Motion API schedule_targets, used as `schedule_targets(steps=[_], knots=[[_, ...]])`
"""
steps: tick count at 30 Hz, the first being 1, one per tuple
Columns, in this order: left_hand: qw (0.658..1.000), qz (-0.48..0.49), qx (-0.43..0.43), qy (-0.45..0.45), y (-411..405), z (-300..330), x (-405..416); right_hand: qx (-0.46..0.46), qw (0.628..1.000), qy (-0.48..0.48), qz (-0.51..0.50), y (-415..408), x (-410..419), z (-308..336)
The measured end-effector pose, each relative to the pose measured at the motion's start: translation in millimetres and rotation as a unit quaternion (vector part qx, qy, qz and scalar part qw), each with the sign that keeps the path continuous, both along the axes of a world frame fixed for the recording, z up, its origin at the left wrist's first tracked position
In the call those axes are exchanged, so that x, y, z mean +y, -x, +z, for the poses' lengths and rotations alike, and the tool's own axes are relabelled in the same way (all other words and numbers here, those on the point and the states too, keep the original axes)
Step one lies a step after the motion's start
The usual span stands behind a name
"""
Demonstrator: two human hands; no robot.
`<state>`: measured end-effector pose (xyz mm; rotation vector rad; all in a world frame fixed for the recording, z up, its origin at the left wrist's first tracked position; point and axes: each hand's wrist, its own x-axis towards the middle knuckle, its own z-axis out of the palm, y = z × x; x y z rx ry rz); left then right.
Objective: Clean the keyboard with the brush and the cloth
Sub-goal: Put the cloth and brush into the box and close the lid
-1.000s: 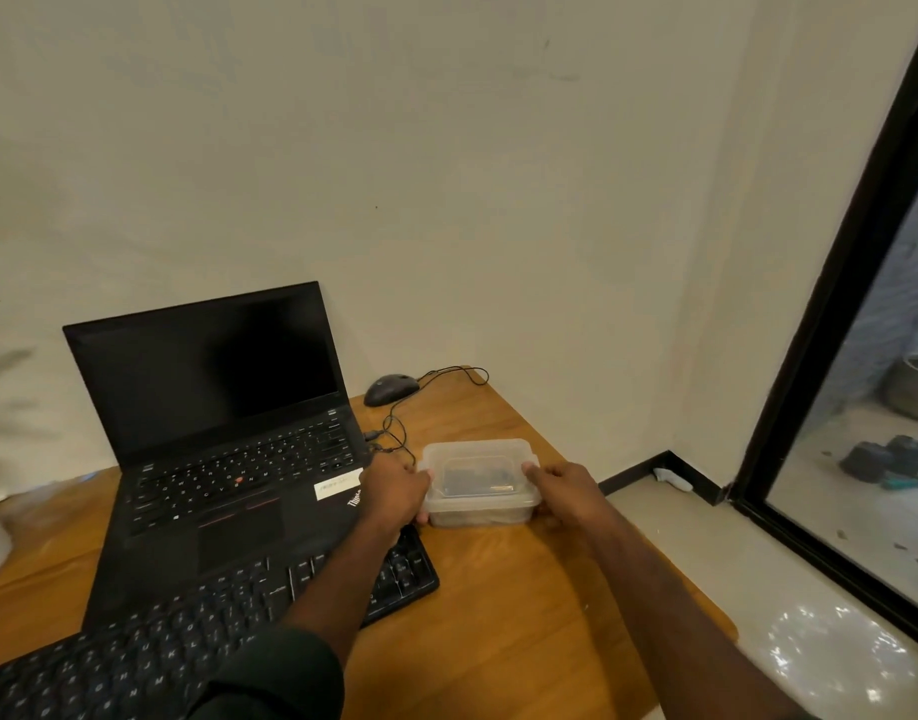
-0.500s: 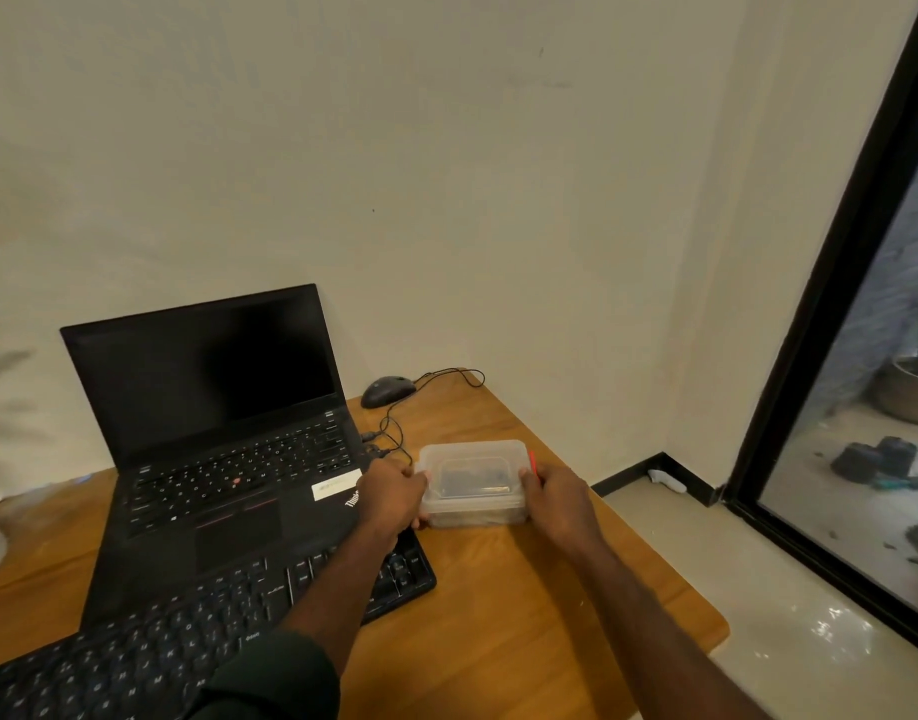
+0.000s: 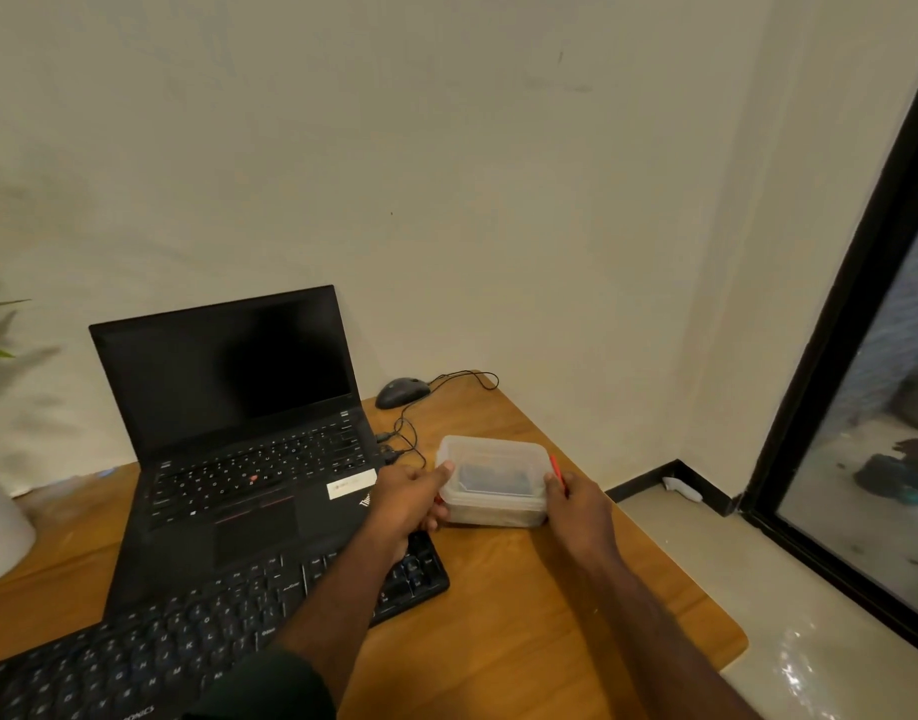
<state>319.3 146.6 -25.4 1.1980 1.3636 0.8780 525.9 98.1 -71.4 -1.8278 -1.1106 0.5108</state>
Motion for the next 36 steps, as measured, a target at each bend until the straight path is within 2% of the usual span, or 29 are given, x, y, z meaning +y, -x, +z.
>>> schedule_targets(steps=[4, 9, 12, 25, 32, 36], knots=[[0.999, 0.027, -0.033, 0.013, 2.8, -4.3, 0.1, -0.001, 1.000, -0.004, -0.001, -0.2, 0.9, -1.3], [0.986, 0.122, 0.073, -0.087, 3.3, -10.9, -1.3, -0.030, 0.999, -0.020, 0.021, 8.0, -1.9, 0.9], [0.980, 0.124, 0.093, -0.125, 1.1, -14.9, -6.9, -0.040, 0.999, -0.027, 0.024, 12.4, -2.5, 1.9], [0.985, 0.137, 0.051, -0.094, -0.4, -17.1, -1.4, -0.066, 0.997, -0.027, 0.018, 14.7, 1.1, 0.3], [0.983, 0.177, -0.044, -0.026, -8.7, -17.0, -1.6, -0.069, 0.997, -0.022, -0.013, 21.4, 3.3, 0.4], [0.974, 0.208, -0.085, -0.021, -15.7, -16.3, -2.3, -0.065, 0.997, -0.019, -0.038, 26.5, 6.3, 4.7]])
